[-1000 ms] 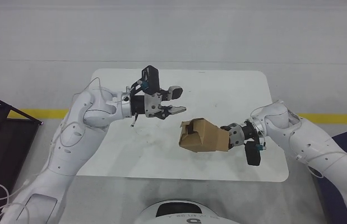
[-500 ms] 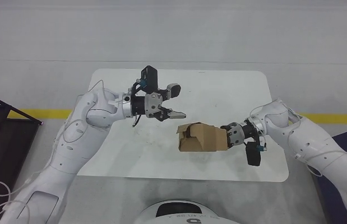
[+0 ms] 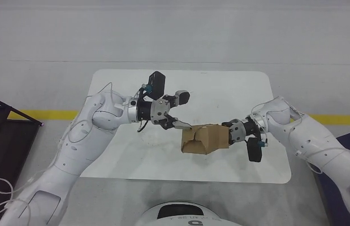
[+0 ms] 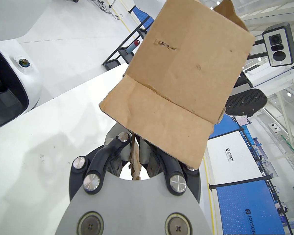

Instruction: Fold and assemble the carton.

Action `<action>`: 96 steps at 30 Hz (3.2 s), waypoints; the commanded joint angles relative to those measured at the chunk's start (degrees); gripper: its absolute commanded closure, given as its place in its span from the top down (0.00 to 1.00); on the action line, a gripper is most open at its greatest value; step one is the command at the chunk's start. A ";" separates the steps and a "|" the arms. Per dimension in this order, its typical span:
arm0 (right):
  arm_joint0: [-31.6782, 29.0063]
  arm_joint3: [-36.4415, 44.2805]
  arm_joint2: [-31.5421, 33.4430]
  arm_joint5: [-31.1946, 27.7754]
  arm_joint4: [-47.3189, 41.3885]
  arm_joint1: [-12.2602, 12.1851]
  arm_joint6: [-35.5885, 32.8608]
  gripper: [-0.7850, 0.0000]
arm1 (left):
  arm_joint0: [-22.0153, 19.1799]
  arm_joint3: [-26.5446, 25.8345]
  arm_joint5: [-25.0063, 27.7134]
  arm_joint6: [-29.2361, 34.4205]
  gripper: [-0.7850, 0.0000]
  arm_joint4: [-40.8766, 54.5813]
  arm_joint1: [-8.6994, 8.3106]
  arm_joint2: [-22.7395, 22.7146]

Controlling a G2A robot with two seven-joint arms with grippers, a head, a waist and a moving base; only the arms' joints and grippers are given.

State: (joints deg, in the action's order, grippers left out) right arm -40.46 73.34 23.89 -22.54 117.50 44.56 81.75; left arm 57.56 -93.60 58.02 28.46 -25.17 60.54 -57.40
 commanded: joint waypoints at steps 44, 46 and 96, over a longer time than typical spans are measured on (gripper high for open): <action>3.74 -5.28 -14.15 -8.94 -30.64 1.87 -8.92 0.00 | 9.96 -1.97 -13.50 -15.50 1.00 -10.84 -1.50 -9.50; 3.74 -5.28 -14.15 -8.94 -30.64 1.87 -8.92 0.00 | 9.96 -1.97 -13.50 -15.50 1.00 -10.84 -1.50 -9.50; -4.32 -4.36 0.62 -27.13 -44.29 3.48 -28.32 0.00 | 8.24 -5.86 -2.91 -9.83 1.00 -8.93 -0.99 -3.87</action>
State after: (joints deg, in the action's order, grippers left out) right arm -44.61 68.91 24.30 -49.52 73.10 47.99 53.52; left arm 65.83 -99.68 55.34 18.52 -33.94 59.52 -61.44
